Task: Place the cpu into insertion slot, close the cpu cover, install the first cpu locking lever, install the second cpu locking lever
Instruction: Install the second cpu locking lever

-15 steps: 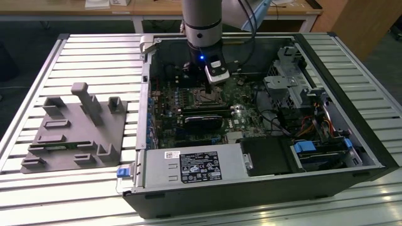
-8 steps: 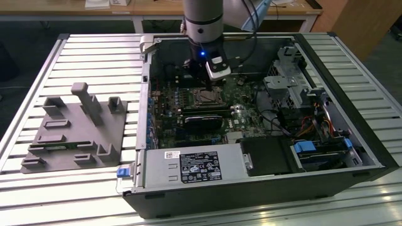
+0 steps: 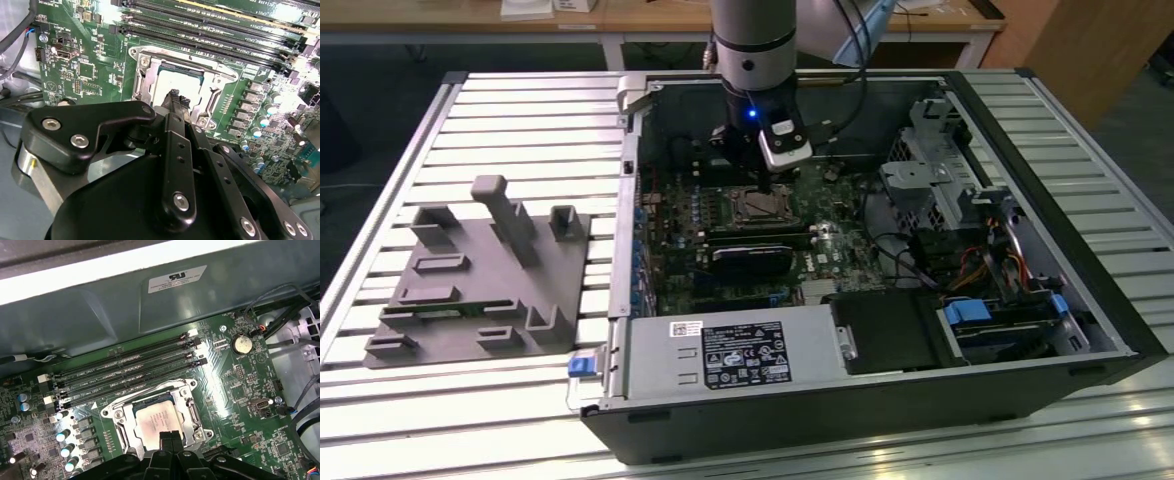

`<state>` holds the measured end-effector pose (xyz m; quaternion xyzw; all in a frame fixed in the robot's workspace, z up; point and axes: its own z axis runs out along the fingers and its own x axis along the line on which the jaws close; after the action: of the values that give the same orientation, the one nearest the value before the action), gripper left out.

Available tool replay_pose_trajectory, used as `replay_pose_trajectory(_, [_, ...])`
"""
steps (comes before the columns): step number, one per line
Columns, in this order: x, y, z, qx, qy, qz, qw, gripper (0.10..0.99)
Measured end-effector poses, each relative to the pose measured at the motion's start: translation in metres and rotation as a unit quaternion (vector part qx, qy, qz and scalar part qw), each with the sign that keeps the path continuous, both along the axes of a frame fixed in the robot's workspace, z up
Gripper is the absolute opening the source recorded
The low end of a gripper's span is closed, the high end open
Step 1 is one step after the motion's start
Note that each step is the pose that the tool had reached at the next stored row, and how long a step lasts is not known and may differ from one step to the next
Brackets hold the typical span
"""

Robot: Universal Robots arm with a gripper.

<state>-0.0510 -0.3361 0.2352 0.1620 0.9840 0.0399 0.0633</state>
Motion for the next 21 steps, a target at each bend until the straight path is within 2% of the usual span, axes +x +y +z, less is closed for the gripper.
replay_pose_trajectory(7, [0.0000,0.0000,0.0000,0.0000,0.0002,0.000,1.0000,0.106])
replay_pose_trajectory(9, [0.0001,0.0000,-0.0001,0.0000,0.0011,0.000,1.0000,0.106])
replay_pose_trajectory(10, [0.0002,0.0001,-0.0003,0.0001,0.0038,0.000,1.0000,0.106])
replay_pose_trajectory(12, [0.0007,0.0000,-0.0003,0.0000,0.0112,0.000,0.9999,0.106])
replay_pose_trajectory(14, [0.0019,0.0000,-0.0005,0.0000,0.0210,0.000,0.9998,0.106])
replay_pose_trajectory(15, [0.0023,0.0000,-0.0005,0.0000,0.0244,0.000,0.9997,0.106])
replay_pose_trajectory(16, [0.0024,0.0000,-0.0005,-0.0001,0.0255,0.000,0.9997,0.106])
replay_pose_trajectory(21, [0.0025,-0.0013,-0.0005,-0.0001,0.0256,0.000,0.9997,0.106])
